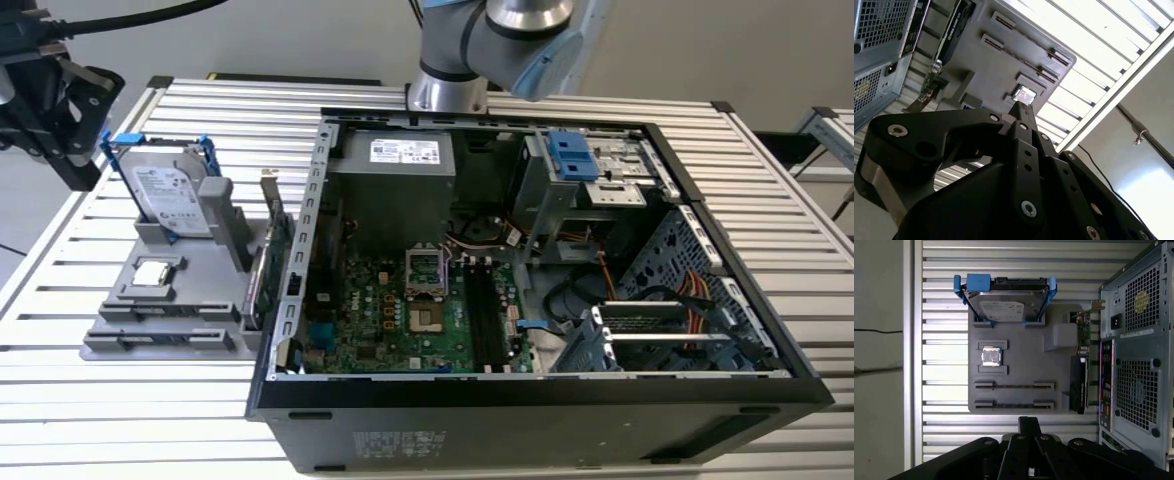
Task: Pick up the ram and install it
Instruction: 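Pick up the ram and move it above insertion slot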
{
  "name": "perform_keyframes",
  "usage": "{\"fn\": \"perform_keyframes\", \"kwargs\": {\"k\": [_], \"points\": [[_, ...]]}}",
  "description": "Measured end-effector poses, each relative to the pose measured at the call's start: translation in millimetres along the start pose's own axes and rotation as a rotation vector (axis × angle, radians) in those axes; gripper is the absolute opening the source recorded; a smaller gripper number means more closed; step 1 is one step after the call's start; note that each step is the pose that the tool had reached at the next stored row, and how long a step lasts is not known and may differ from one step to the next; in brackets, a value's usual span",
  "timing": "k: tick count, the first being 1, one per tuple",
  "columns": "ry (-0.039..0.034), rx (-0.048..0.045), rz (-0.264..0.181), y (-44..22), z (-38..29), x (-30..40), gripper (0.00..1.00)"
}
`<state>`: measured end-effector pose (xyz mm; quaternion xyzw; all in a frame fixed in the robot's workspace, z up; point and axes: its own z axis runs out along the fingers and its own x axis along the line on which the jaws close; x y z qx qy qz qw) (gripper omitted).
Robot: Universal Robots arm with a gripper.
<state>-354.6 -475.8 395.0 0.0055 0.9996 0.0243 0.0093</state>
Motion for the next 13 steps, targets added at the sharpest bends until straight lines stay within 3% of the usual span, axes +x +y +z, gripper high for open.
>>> {"fn": "perform_keyframes", "kwargs": {"k": [13], "points": [[-0.0001,-0.0001,0.0,-2.7,-0.1,-0.1,0.0]]}}
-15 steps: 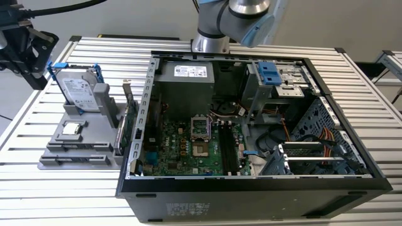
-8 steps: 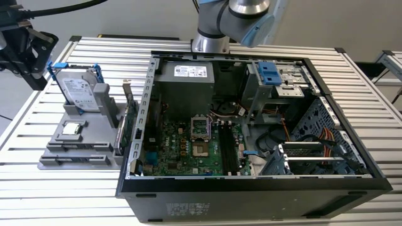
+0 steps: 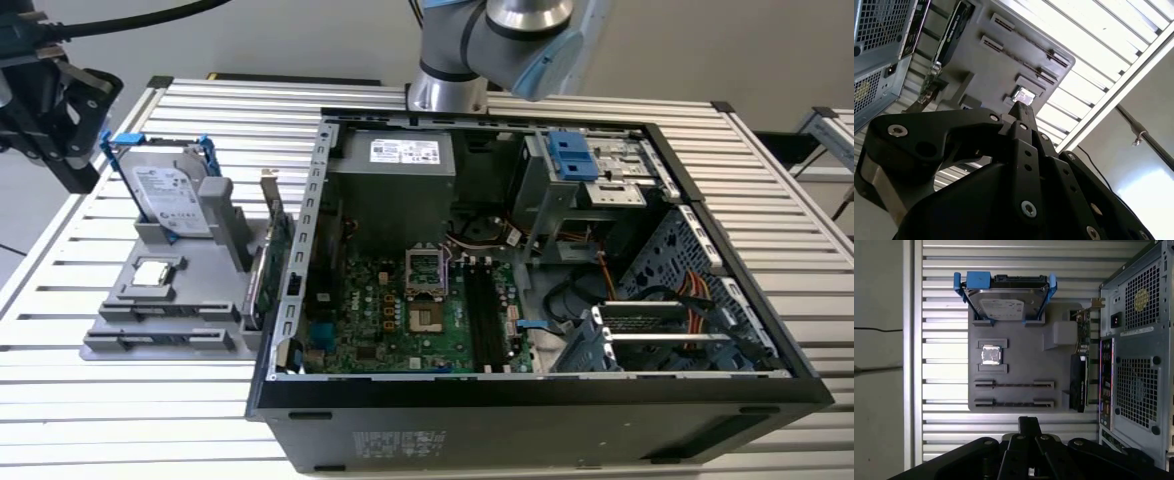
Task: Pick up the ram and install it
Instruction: 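Pick up the ram and move it above insertion slot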
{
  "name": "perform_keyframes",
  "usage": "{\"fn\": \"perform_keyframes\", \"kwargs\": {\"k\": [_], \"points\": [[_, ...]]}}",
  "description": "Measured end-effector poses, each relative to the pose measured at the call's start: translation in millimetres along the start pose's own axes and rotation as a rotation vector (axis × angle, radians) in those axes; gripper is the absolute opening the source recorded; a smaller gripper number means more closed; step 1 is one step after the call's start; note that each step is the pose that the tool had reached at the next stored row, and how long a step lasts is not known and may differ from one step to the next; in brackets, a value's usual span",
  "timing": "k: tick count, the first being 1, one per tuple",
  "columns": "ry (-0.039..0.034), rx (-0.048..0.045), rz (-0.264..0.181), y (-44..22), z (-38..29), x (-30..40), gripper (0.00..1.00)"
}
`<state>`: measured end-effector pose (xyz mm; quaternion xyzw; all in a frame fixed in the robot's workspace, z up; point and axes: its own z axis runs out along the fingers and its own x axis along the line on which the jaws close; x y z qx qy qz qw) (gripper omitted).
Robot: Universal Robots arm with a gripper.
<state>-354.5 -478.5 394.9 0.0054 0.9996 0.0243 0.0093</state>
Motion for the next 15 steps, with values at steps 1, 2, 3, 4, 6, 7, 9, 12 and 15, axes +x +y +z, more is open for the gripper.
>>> {"fn": "perform_keyframes", "kwargs": {"k": [1,2,3,4,6,7,9,12,15], "points": [[0.0,0.0,0.0,-0.1,0.0,0.0,0.0],[0.0001,0.0,0.0,-0.2,0.0,0.0,0.0],[0.0,0.0,0.0,-0.3,0.0,0.0,0.0],[0.0,0.0,0.0,-0.4,0.0,0.0,0.0],[0.0,0.0,0.0,-0.5,0.0,0.0,0.0],[0.0001,0.0,-0.001,-0.5,0.0,0.0,0.0],[0.0004,-0.0001,-0.007,-0.5,-0.1,0.0,0.0],[0.0009,-0.0003,-0.018,-0.5,-0.1,0.0,0.0],[0.0013,-0.0005,-0.026,-0.5,0.0,0.0,0.0]]}}
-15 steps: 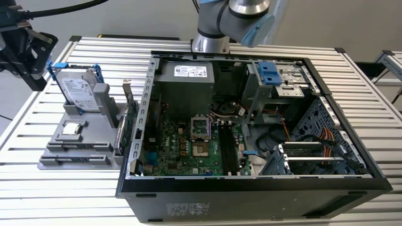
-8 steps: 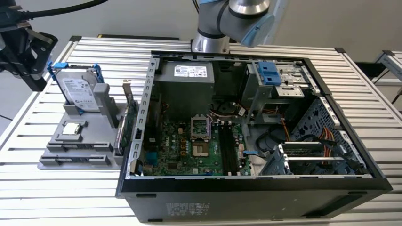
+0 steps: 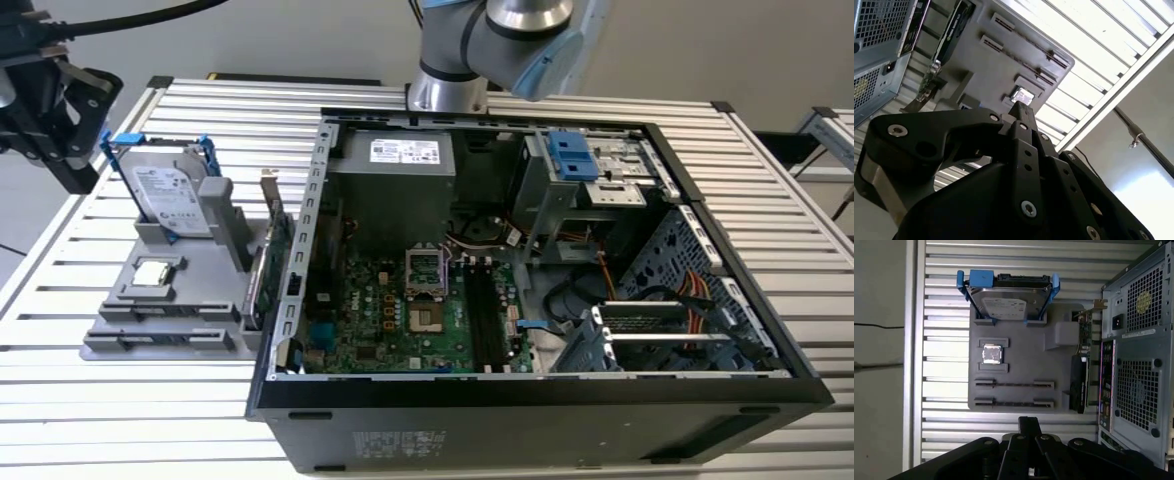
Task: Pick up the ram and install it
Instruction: 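Pick up the ram and move it above insertion slot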
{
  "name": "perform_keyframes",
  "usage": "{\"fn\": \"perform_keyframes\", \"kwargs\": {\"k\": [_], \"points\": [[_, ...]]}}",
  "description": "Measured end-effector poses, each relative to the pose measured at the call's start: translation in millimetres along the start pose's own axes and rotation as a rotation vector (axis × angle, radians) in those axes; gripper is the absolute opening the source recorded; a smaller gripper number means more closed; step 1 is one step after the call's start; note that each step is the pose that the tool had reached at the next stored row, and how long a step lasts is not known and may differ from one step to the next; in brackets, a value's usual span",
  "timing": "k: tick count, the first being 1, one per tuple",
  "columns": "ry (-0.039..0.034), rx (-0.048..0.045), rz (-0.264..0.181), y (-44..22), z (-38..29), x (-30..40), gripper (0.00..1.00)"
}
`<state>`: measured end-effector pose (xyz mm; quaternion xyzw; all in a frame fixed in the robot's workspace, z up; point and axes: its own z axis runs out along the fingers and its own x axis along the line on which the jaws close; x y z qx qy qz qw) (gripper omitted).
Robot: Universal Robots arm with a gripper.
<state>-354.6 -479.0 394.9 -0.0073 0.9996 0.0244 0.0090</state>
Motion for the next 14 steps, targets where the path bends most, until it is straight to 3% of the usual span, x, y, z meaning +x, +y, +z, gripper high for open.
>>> {"fn": "perform_keyframes", "kwargs": {"k": [14], "points": [[0.0012,-0.0005,-0.025,0.0,0.0,0.0,0.0]]}}
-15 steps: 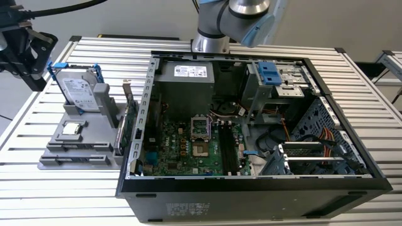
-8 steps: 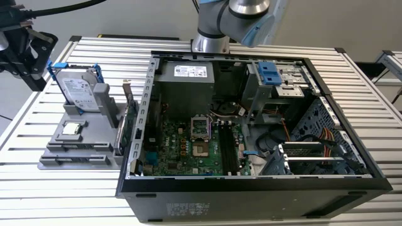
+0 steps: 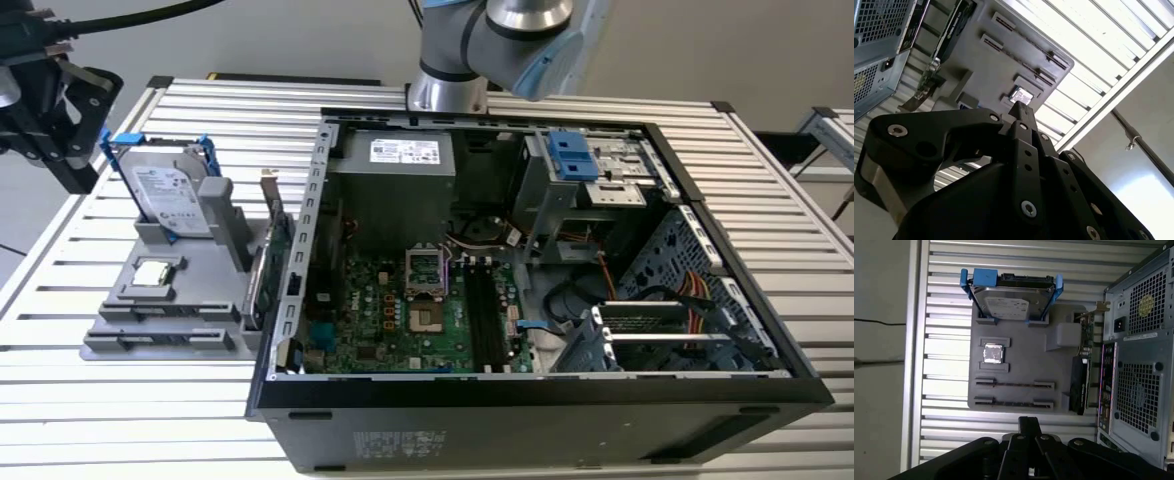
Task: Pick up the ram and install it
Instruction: 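Pick up the ram and move it above insertion slot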
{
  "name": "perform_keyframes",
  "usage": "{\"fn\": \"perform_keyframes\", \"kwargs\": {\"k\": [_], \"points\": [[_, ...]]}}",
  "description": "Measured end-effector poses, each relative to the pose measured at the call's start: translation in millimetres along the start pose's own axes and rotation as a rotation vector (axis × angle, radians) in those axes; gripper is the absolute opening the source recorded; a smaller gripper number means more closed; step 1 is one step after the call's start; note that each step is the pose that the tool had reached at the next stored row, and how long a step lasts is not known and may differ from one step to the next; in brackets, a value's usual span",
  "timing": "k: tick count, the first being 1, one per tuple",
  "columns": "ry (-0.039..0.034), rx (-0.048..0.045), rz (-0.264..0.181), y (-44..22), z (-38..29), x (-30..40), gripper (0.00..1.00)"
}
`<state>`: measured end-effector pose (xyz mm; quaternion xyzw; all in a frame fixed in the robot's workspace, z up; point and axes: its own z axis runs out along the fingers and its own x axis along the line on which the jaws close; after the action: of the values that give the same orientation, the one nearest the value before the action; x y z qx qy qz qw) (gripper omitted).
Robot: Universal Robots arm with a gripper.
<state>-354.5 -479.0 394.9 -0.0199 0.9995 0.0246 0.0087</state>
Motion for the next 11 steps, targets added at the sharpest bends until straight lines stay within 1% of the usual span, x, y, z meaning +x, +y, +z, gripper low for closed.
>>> {"fn": "perform_keyframes", "kwargs": {"k": [11], "points": [[0.0009,-0.0002,-0.017,0.0,0.0,0.0,0.0]]}}
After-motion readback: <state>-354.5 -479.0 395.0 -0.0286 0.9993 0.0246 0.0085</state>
